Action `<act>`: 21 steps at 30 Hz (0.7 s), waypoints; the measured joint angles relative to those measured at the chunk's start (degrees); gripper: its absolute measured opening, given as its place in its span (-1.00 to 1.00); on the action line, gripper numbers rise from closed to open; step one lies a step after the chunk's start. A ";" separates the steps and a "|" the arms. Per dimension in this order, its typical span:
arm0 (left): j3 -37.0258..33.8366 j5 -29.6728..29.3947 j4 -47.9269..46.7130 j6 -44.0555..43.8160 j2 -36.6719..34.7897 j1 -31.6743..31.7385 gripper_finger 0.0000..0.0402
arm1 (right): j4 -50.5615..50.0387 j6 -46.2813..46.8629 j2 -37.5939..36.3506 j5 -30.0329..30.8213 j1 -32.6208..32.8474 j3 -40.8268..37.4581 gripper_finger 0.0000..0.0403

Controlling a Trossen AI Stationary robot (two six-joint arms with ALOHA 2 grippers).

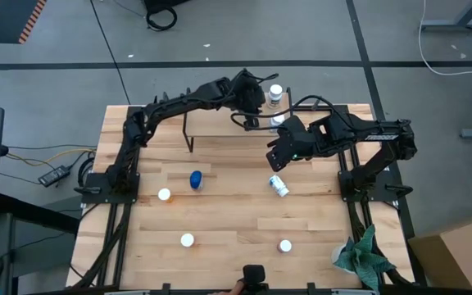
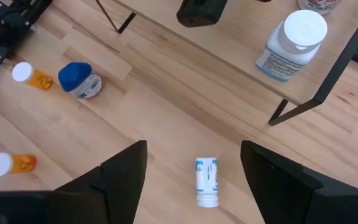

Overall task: Pick and place medicine bottles onto shelf by color
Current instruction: Put the bottom right orange medicine bottle on the shelf, then put the top orange medicine bottle on the shelf

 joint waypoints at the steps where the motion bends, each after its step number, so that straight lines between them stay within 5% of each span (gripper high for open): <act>1: 0.00 0.00 0.01 0.01 0.00 -0.04 -0.51 | 0.00 0.02 0.00 0.00 0.00 0.00 0.32; 13: -0.03 -0.65 -3.53 -0.40 -0.59 -0.16 -0.48 | -0.03 0.25 0.00 0.00 0.00 0.00 0.32; 21: 0.00 -1.36 -6.44 -2.53 -7.20 -1.60 -0.48 | -1.90 -1.41 -0.29 0.81 -0.04 0.00 0.32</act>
